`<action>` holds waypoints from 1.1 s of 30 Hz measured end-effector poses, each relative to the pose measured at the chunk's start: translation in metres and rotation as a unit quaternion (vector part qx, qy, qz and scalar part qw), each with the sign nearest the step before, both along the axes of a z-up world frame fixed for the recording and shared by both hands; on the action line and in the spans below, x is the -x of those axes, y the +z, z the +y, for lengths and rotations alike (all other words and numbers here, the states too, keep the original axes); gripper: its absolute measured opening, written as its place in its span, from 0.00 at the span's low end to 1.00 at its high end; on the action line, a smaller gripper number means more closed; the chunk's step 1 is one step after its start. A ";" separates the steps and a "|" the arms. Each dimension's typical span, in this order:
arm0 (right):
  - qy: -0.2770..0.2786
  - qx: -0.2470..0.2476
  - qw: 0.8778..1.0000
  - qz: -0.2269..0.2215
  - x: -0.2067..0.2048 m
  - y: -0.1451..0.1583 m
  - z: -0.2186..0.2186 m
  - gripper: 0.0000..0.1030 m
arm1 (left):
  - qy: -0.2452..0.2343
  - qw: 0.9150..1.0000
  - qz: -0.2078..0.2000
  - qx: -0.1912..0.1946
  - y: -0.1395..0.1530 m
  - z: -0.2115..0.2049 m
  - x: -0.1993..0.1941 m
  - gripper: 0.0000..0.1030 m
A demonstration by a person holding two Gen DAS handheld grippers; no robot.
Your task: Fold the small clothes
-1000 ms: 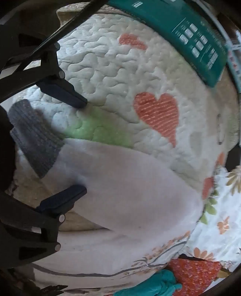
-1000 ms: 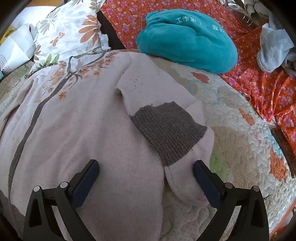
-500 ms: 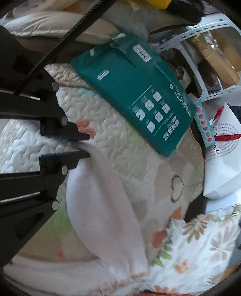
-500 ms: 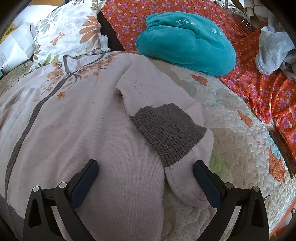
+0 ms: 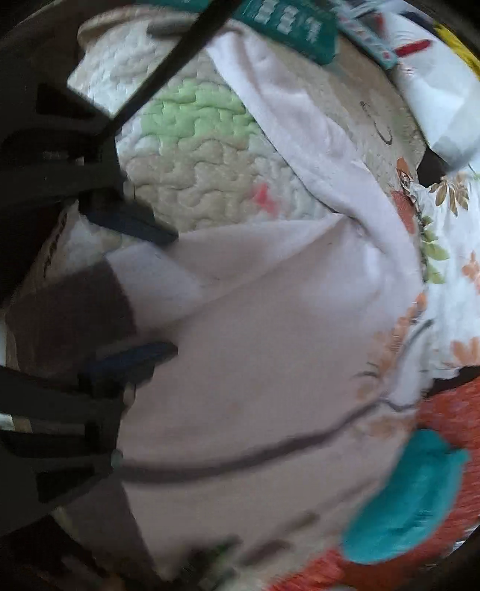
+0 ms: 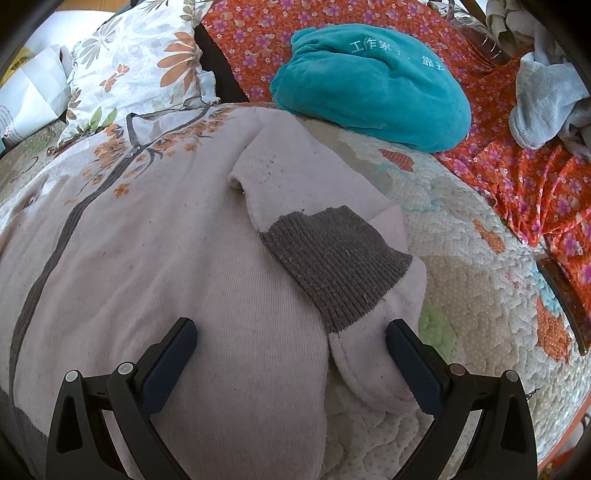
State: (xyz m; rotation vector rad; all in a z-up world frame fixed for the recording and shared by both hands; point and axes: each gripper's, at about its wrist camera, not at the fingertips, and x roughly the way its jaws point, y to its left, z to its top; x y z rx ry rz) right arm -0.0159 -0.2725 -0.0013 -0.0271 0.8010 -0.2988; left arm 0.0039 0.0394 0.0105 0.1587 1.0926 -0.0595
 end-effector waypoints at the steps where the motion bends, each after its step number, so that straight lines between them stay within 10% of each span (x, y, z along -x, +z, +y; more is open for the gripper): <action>1: 0.000 0.000 1.000 0.000 0.000 0.000 0.000 1.00 | 0.007 1.000 -0.004 -0.009 0.001 0.004 0.001 0.10; 11: -0.001 -0.003 1.000 0.004 0.000 0.000 0.001 1.00 | 0.226 0.973 -0.012 0.049 0.027 0.135 0.020 0.05; 17: 0.021 -0.138 0.990 -0.037 0.025 0.043 -0.030 0.85 | 0.183 0.973 -0.088 0.111 0.075 0.111 0.046 0.60; 22: -0.024 -0.203 0.976 -0.078 0.057 0.091 -0.098 0.87 | 0.128 0.975 -0.123 0.135 0.097 0.084 0.051 0.68; 27: -0.016 -0.189 0.982 0.011 0.051 0.070 -0.118 0.80 | 0.094 0.982 -0.107 0.128 0.087 0.058 0.046 0.68; 33: 0.048 -0.162 0.986 0.012 0.034 0.057 -0.085 0.77 | 0.074 0.987 -0.093 0.109 0.082 0.042 0.051 0.68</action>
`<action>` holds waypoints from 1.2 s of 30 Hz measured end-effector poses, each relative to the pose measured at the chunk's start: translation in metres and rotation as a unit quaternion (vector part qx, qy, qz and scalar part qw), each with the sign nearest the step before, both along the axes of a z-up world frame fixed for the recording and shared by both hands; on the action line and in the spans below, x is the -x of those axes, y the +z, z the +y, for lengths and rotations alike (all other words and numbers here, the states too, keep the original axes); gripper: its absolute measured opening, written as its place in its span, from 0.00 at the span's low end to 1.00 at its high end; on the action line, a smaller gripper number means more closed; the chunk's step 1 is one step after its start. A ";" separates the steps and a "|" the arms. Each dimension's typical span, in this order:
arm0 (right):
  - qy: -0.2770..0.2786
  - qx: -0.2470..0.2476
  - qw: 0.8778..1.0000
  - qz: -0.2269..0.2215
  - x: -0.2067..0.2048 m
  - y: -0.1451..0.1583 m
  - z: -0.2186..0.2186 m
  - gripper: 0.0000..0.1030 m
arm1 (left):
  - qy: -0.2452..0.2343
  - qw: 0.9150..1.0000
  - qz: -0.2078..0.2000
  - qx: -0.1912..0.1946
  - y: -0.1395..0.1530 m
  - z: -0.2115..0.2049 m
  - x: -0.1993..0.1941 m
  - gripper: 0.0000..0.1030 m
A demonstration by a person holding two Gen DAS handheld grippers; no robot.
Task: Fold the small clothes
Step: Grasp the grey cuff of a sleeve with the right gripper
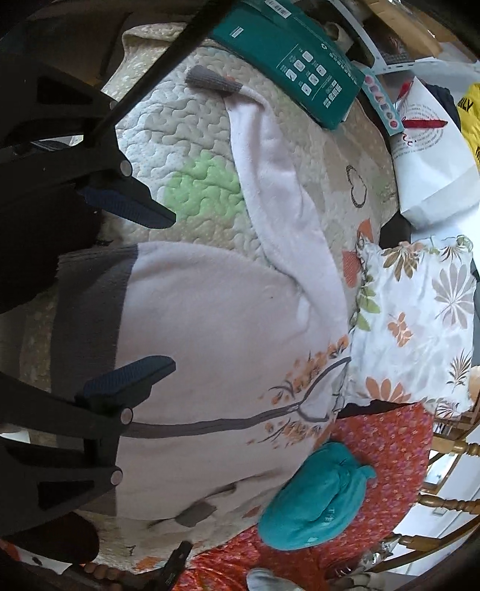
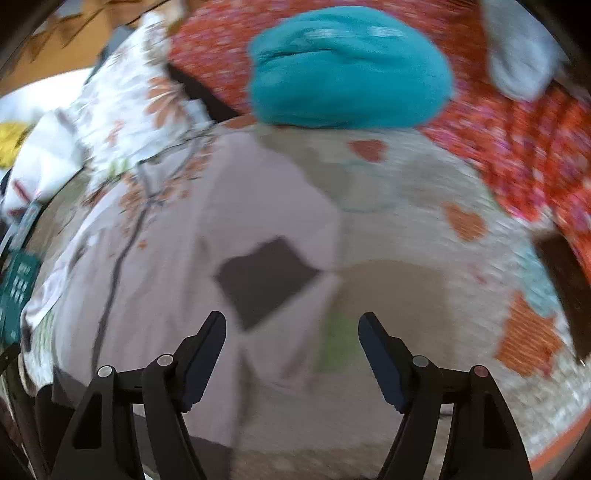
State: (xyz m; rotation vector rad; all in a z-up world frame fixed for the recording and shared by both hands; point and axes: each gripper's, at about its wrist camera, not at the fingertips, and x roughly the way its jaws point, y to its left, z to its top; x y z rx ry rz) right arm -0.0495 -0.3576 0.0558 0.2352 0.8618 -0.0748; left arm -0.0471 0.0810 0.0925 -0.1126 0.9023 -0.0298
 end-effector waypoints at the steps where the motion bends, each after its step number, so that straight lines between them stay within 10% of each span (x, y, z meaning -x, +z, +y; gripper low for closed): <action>1: 0.015 0.008 1.000 0.000 -0.006 -0.002 0.010 0.76 | -0.001 1.000 0.002 0.002 0.000 -0.001 0.001 0.68; 7: 0.057 0.102 0.993 0.025 -0.051 -0.031 0.055 0.67 | -0.007 1.000 0.011 0.004 -0.004 -0.006 0.003 0.68; 10: 0.053 0.109 0.992 0.044 -0.064 -0.038 0.051 0.20 | -0.011 1.000 0.014 0.002 -0.007 -0.008 0.004 0.68; 12: 0.044 0.080 0.995 0.030 -0.060 -0.029 0.042 0.08 | -0.014 1.000 0.016 0.003 -0.007 -0.009 0.004 0.68; 21: -0.079 0.029 0.994 -0.071 0.011 0.045 -0.053 0.06 | -0.018 0.999 0.027 0.020 -0.012 -0.013 0.002 0.68; 29: -0.298 0.027 0.947 -0.113 0.083 0.086 -0.197 0.04 | -0.016 0.999 0.034 0.038 -0.013 -0.012 0.002 0.68; 36: -0.316 -0.003 0.941 -0.120 0.083 0.098 -0.223 0.04 | -0.025 0.996 0.042 0.073 -0.019 -0.017 -0.010 0.72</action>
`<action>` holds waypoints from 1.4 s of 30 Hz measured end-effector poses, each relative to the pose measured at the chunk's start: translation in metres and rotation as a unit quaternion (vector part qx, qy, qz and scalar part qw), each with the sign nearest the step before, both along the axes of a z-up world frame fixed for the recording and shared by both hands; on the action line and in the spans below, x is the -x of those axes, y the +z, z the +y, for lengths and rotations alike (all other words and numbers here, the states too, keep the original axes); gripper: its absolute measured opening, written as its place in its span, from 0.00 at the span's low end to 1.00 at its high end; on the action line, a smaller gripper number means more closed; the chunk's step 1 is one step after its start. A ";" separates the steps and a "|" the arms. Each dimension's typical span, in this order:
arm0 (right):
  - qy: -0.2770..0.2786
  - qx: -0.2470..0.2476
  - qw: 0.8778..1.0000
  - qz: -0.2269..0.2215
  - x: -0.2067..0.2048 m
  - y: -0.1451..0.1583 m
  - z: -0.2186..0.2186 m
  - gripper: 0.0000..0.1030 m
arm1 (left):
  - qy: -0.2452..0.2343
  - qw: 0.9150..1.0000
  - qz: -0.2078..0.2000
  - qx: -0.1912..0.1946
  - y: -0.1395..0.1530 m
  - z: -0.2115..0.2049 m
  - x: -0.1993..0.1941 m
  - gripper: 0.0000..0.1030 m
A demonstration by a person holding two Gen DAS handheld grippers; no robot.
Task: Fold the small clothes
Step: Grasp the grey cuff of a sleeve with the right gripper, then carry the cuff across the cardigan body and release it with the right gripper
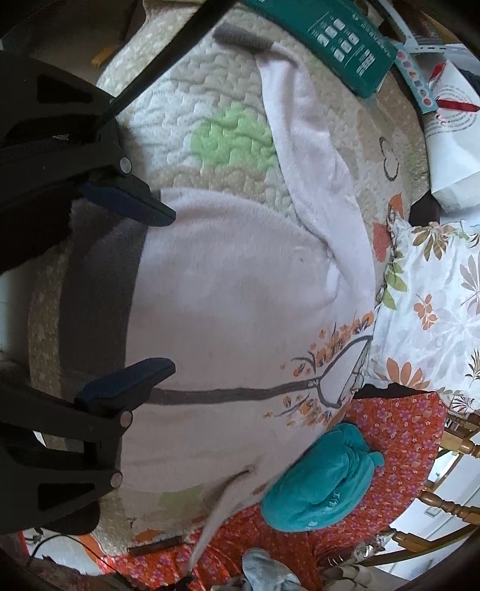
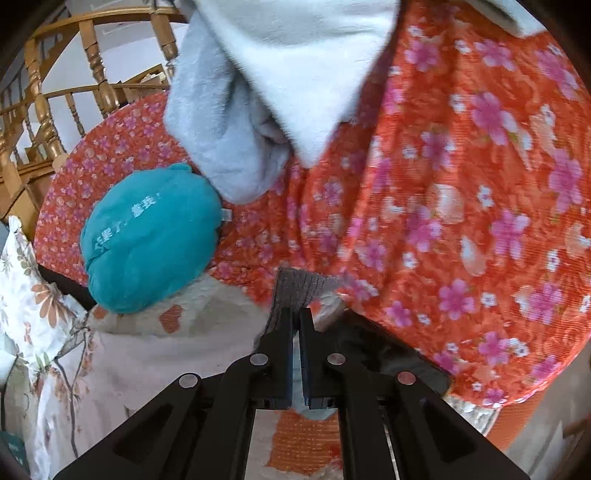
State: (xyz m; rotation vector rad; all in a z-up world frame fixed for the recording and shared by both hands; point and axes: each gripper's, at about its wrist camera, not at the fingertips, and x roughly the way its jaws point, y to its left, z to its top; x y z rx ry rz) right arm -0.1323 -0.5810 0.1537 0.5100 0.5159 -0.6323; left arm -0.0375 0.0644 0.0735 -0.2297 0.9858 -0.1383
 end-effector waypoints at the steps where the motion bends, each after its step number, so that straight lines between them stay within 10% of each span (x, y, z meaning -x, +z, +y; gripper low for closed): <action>1: 0.007 0.001 1.000 0.002 -0.006 0.001 0.005 0.04 | -0.004 1.000 0.001 0.008 -0.003 -0.001 -0.004 0.72; 14: 0.253 0.053 0.965 0.034 -0.158 0.028 0.214 0.04 | -0.057 0.995 -0.035 0.068 -0.048 -0.012 -0.032 0.72; 29: 0.509 0.102 0.842 0.145 -0.342 -0.071 0.536 0.04 | -0.098 0.987 -0.050 0.118 -0.071 -0.001 -0.030 0.75; 37: 0.532 0.105 0.805 0.243 -0.371 -0.149 0.578 0.05 | -0.099 0.982 -0.048 0.155 -0.073 0.008 -0.031 0.76; 42: 0.549 0.135 0.794 0.223 -0.353 -0.119 0.590 0.07 | -0.079 0.976 -0.057 0.195 -0.056 0.030 -0.017 0.76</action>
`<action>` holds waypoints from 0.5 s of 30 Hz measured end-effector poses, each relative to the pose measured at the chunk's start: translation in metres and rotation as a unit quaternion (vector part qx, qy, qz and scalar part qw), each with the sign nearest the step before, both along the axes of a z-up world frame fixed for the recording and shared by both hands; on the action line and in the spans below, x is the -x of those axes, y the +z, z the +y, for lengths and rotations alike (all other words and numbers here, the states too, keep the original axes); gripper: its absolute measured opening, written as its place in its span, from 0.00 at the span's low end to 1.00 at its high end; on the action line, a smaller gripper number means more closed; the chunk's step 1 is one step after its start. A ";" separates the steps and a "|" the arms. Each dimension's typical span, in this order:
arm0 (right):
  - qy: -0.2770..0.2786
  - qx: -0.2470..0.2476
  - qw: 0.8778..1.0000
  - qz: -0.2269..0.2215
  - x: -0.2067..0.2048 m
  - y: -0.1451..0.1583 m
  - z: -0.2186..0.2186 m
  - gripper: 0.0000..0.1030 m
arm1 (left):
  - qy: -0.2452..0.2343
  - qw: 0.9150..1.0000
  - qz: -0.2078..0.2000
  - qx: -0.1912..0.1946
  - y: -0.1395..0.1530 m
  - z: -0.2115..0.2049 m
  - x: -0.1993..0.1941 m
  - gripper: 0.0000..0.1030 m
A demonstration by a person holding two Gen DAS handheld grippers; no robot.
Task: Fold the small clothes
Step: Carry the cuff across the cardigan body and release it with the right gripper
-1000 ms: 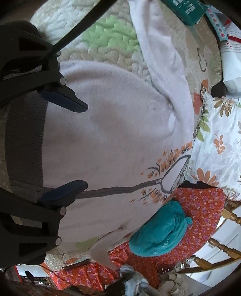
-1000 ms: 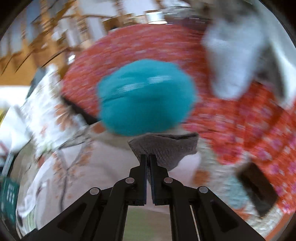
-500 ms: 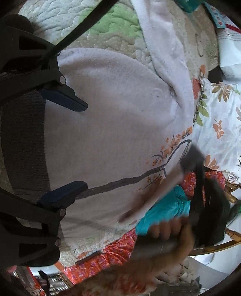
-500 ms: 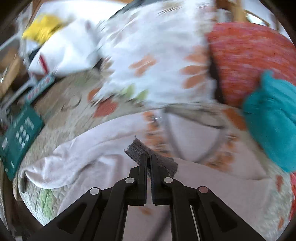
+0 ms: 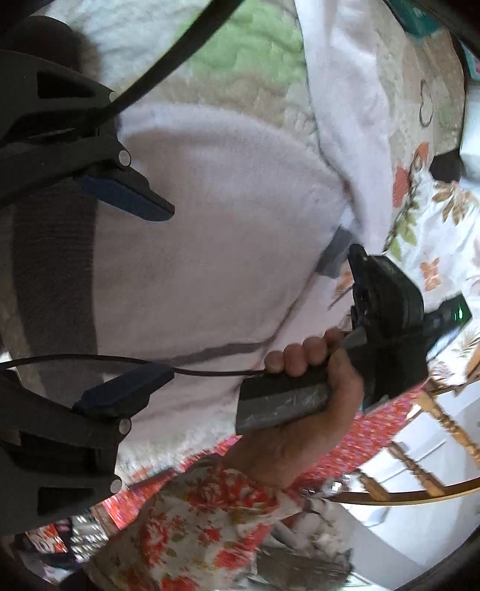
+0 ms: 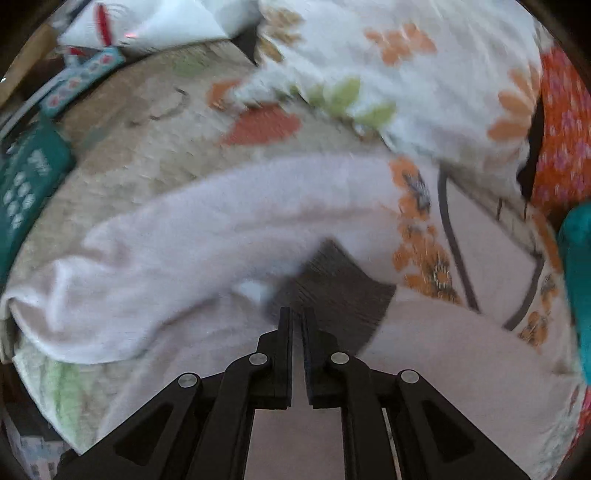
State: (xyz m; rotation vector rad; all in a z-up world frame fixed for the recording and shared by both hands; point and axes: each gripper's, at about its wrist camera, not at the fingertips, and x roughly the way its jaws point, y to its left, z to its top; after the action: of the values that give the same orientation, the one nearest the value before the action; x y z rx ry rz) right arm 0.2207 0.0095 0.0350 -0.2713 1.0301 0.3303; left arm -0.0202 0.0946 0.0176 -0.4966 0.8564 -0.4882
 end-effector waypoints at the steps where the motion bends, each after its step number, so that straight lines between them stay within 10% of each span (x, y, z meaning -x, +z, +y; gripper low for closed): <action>1: 0.017 -0.002 1.000 -0.005 0.008 0.010 0.008 0.08 | 0.008 1.000 -0.009 0.014 0.010 0.010 0.009 0.76; 9: 0.196 -0.066 0.978 0.006 0.088 0.037 0.123 0.33 | 0.148 0.989 -0.019 0.004 0.044 0.115 0.079 0.80; 15: 0.261 -0.128 0.954 0.073 0.145 0.007 0.209 0.51 | 0.279 0.960 0.003 -0.006 0.043 0.190 0.125 0.80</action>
State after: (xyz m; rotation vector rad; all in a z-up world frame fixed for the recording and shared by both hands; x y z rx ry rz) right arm 0.0758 0.2182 0.0424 -0.2855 1.0366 0.9688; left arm -0.1451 0.2851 0.0603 -0.6993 0.6849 0.0365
